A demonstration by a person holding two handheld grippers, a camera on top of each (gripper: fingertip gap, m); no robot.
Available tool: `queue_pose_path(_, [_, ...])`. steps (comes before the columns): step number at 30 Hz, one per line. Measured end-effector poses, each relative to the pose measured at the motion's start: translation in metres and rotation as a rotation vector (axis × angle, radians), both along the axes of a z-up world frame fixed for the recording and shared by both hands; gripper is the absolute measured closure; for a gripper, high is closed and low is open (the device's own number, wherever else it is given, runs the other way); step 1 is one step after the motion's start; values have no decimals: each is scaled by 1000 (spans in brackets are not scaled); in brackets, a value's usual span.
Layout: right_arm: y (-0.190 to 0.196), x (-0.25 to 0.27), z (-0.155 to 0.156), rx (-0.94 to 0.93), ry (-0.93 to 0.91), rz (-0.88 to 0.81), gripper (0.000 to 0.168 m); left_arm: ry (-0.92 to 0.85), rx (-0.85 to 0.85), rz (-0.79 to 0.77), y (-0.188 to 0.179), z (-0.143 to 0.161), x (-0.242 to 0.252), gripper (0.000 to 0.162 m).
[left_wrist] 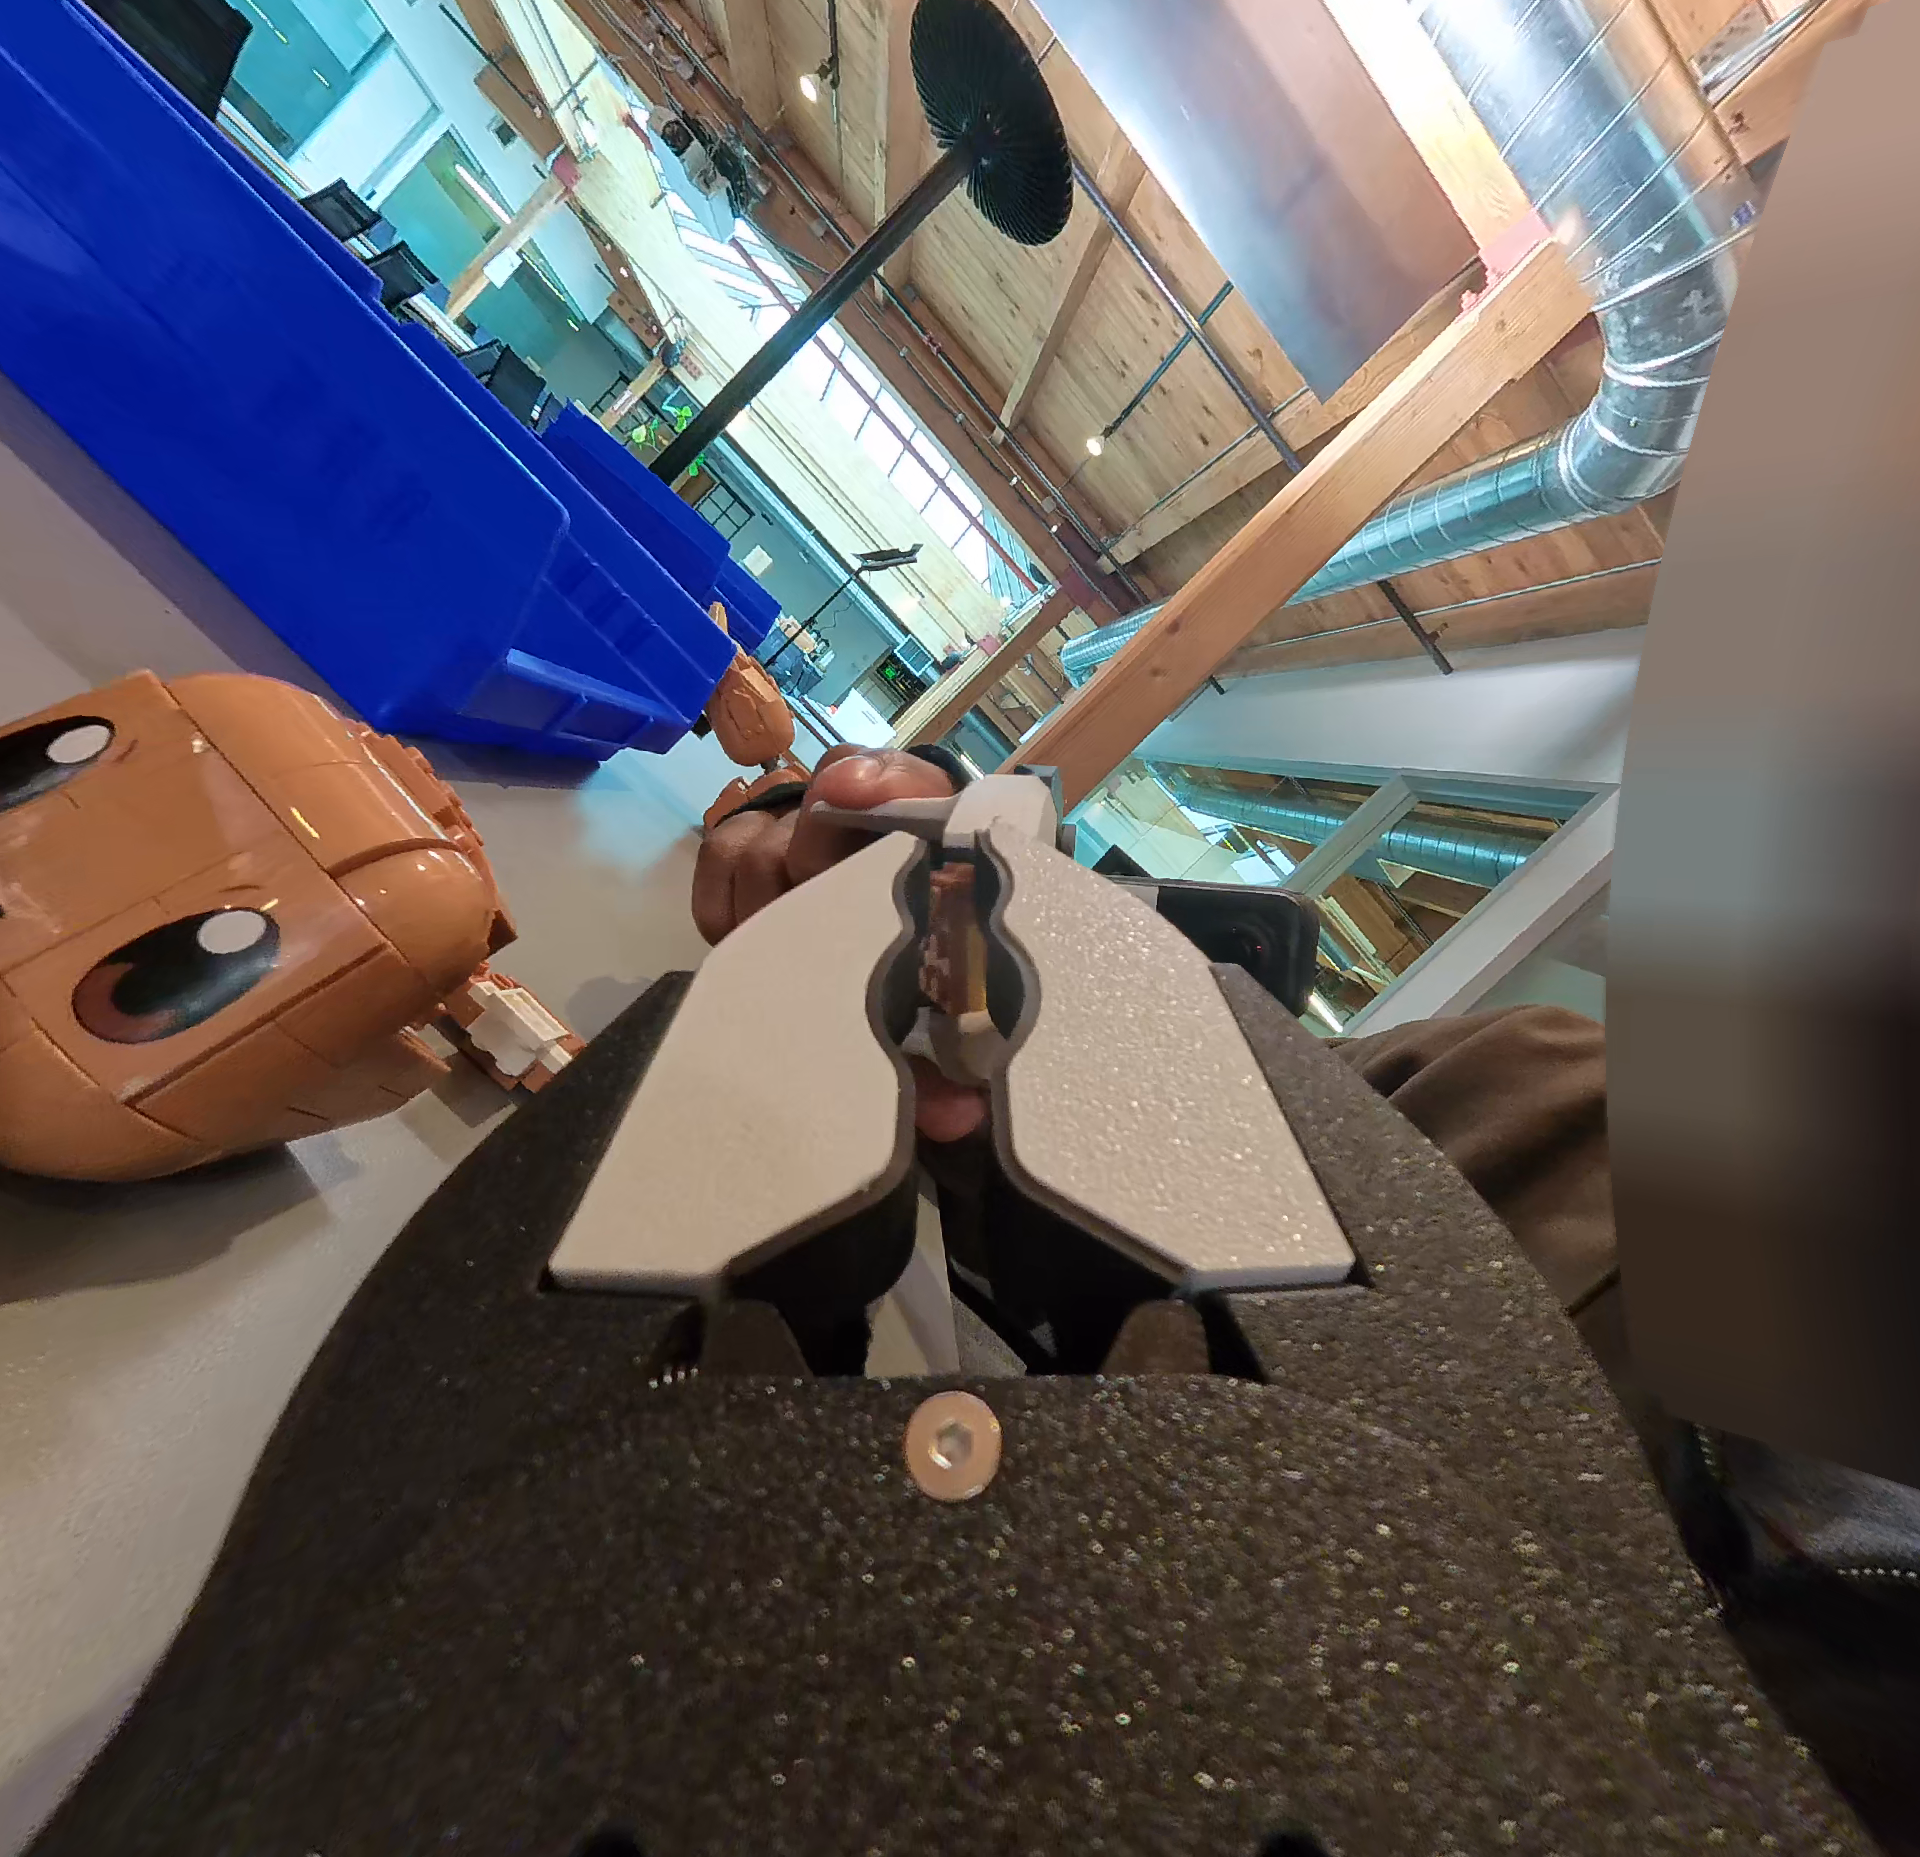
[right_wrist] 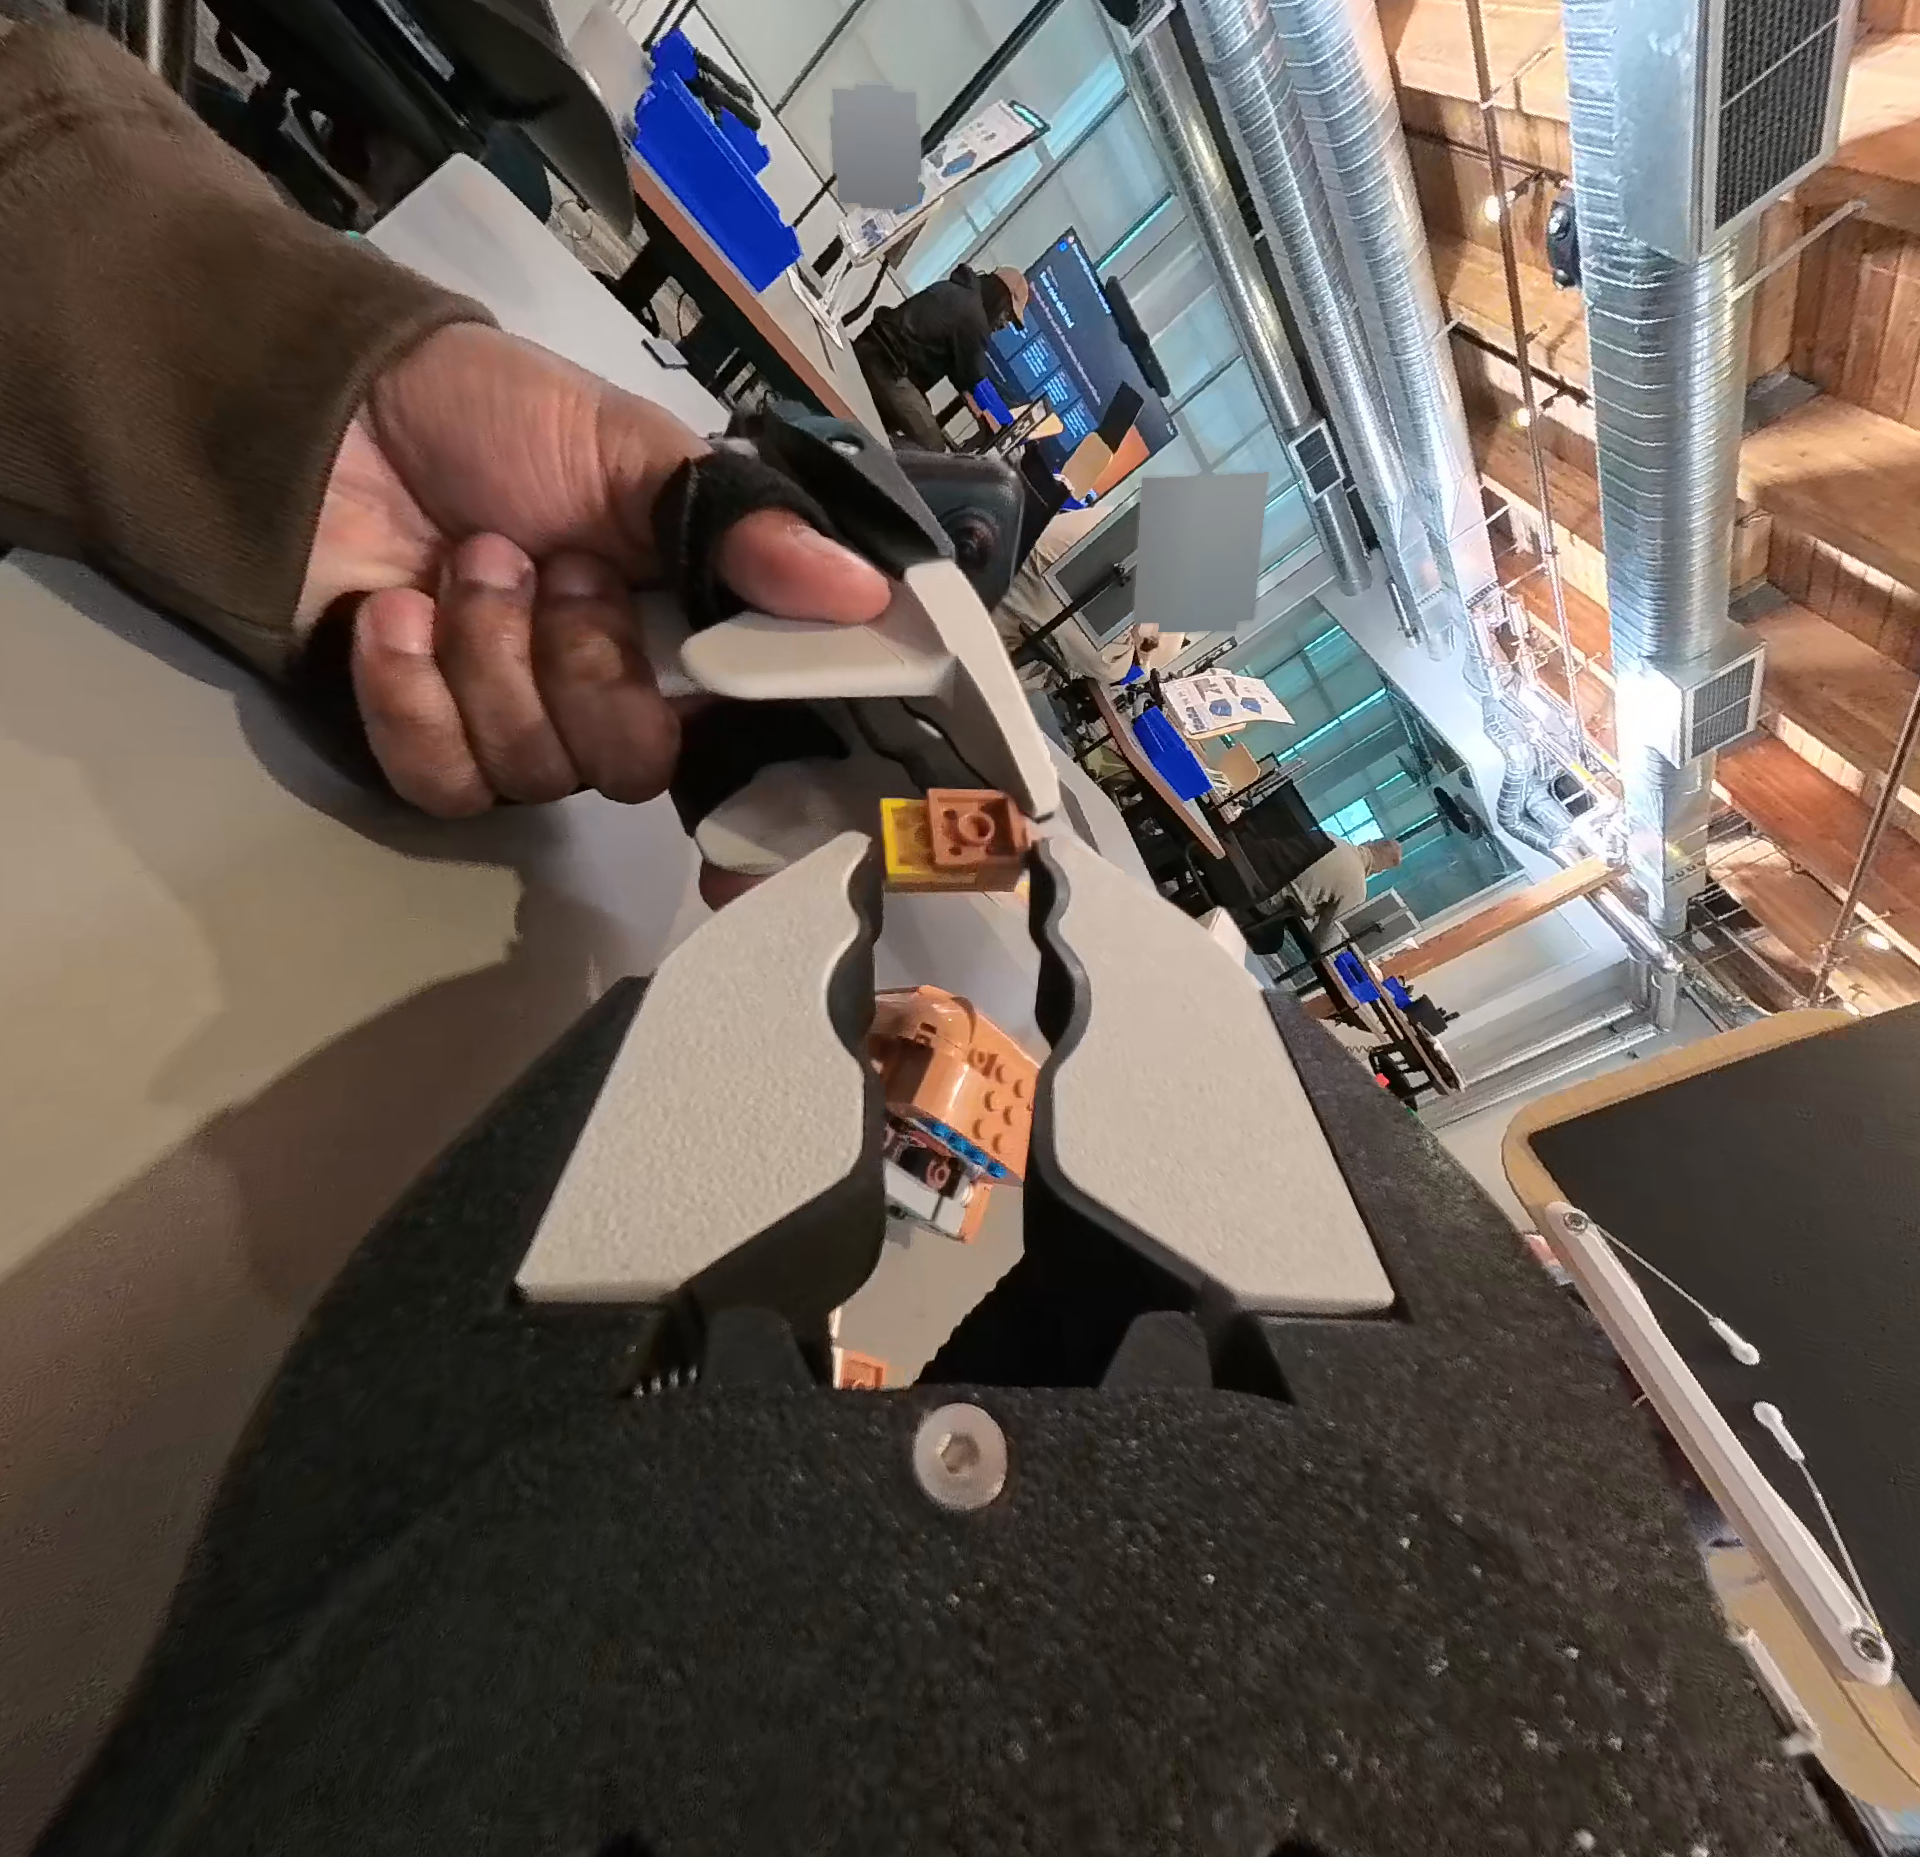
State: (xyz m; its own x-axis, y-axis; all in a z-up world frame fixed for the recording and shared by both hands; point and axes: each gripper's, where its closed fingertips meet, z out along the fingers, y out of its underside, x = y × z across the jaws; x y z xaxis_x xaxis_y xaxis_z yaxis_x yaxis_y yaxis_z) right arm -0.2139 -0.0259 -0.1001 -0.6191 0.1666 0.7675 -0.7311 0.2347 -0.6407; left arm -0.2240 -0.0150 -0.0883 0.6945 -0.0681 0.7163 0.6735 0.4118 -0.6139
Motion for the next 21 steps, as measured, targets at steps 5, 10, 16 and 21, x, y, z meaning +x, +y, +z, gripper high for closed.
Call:
queue_pose_path(5, [2, -1, 4, -22, -13, -2, 142, -7, 8, 18, -2, 0, -3, 148])
queue_pose_path(10, [5, -7, 11, -62, 10, -44, 142, 18, -1, 23, -1, 1, -1, 139])
queue_pose_path(16, [7, -4, 18, -124, -36, -8, 143, 54, -17, -14, 5, 2, 6, 136])
queue_pose_path(21, [6, 6, 22, -159, -103, 82, 142, 60, 28, -97, 9, 7, 17, 136])
